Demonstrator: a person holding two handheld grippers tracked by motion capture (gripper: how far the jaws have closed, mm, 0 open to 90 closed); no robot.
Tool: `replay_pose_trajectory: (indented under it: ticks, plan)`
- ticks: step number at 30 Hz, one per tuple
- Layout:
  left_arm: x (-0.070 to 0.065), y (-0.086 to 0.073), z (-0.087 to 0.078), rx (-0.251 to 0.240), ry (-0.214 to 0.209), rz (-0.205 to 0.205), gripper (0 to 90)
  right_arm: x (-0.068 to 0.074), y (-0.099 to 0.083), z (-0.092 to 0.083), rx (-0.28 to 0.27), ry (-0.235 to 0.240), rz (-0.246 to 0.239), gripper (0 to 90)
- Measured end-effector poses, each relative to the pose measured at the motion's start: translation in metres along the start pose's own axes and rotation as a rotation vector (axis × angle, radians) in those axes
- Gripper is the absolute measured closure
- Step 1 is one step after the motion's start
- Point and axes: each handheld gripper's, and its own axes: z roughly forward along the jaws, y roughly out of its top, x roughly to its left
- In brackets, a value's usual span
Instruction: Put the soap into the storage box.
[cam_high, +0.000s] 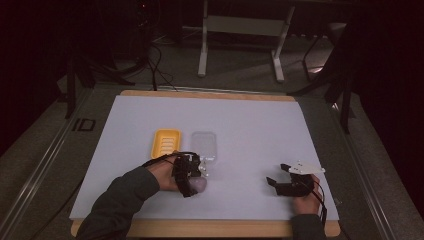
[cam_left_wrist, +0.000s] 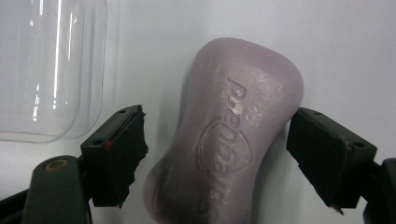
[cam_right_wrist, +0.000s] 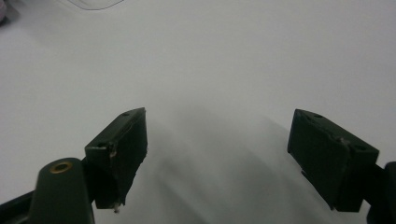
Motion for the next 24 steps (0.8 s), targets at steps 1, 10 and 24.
replay_pose_trajectory:
  ticks: [1, 10, 24]
  plan:
    - [0.001, 0.000, 0.000, 0.001, 0.000, -0.004, 22.1, 0.000, 0.000, 0.000, 0.000, 0.000, 0.000, 19.7]
    - [0.011, -0.001, 0.002, 0.020, -0.033, -0.082, 35.6, 0.000, 0.000, 0.000, 0.000, 0.000, 0.001, 19.6]
    - [0.012, 0.004, 0.002, 0.065, -0.074, -0.080, 44.9, 0.000, 0.000, 0.000, 0.000, 0.000, 0.000, 19.6]
